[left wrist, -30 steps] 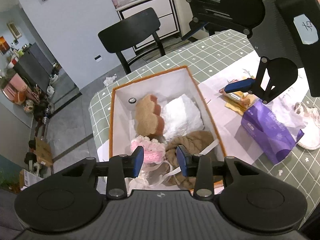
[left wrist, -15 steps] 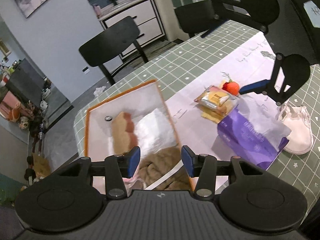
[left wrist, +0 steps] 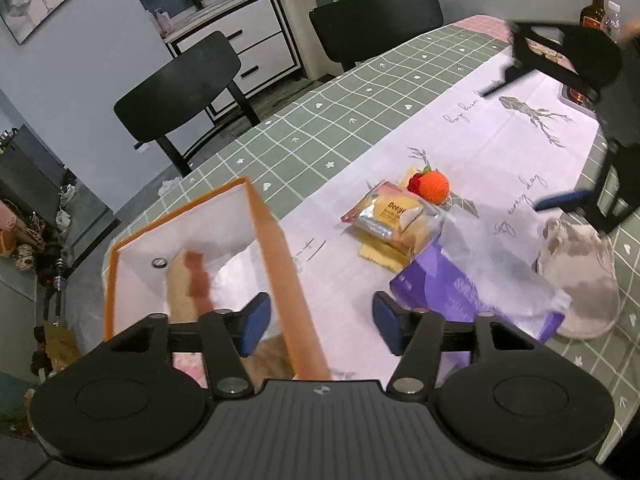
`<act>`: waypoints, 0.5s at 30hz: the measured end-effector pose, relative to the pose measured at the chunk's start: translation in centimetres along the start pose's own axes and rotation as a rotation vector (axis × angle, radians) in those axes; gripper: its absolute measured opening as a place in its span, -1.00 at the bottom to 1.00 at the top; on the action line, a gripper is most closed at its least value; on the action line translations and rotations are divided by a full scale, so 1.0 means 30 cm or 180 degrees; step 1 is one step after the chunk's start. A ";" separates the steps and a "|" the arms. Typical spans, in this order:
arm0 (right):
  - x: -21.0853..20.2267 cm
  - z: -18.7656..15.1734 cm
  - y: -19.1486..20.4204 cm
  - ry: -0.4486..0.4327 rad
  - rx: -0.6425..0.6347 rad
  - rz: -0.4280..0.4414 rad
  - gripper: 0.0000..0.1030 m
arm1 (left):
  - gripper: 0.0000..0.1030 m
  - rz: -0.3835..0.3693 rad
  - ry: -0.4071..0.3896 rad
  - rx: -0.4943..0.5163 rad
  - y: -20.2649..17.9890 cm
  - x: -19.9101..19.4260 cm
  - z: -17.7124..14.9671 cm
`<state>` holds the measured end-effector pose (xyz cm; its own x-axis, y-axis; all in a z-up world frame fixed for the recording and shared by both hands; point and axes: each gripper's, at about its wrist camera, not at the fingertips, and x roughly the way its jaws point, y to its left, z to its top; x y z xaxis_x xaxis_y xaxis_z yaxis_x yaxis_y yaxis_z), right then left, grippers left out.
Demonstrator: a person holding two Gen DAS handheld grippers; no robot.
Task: Organize soft objects
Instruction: 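Move both grippers back over the snack packet and white cloth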
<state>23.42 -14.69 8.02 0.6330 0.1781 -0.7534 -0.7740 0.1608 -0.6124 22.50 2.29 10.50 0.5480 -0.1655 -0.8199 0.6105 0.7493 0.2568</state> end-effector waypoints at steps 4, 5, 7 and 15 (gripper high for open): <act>0.022 -0.109 0.068 0.0072 0.0281 0.0037 0.92 | 0.42 -0.0026 0.0021 -0.0071 -0.018 0.062 0.008; 0.026 -0.140 0.089 0.0098 0.0375 0.0048 0.92 | 0.42 -0.0047 0.0021 -0.0097 -0.020 0.077 0.011; 0.031 -0.189 0.122 0.0163 0.0527 0.0075 0.92 | 0.42 -0.0092 0.0010 -0.0179 -0.019 0.103 0.017; 0.010 -0.353 0.191 0.0371 0.1682 0.0020 0.92 | 0.44 -0.0263 0.0011 -0.0531 -0.002 0.197 0.060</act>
<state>19.04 -23.99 1.74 0.5997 0.0766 -0.7965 -0.6472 0.6319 -0.4265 26.74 0.11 6.57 0.4979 -0.2290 -0.8365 0.5498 0.8292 0.1003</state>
